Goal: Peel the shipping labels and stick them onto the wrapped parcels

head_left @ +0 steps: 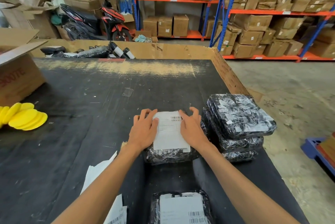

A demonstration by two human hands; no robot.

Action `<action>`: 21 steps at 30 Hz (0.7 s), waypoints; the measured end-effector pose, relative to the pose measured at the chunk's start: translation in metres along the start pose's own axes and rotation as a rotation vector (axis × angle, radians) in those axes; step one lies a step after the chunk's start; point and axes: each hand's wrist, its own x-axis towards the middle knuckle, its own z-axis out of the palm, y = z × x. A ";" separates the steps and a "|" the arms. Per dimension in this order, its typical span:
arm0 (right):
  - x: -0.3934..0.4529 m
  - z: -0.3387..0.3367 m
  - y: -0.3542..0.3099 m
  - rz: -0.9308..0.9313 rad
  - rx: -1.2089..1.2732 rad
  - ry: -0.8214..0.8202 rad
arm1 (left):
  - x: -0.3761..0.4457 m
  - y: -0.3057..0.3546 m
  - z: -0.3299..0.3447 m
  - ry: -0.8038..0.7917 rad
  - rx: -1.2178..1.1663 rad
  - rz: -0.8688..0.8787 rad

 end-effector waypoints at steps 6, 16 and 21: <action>0.000 0.009 0.004 0.077 0.265 0.056 | -0.006 -0.032 0.002 -0.113 -0.172 0.066; 0.021 -0.004 0.004 0.368 0.837 0.028 | -0.006 -0.016 0.003 -0.078 -0.399 -0.016; 0.008 -0.001 0.009 0.247 0.681 0.042 | -0.016 -0.015 0.000 -0.129 -0.460 -0.045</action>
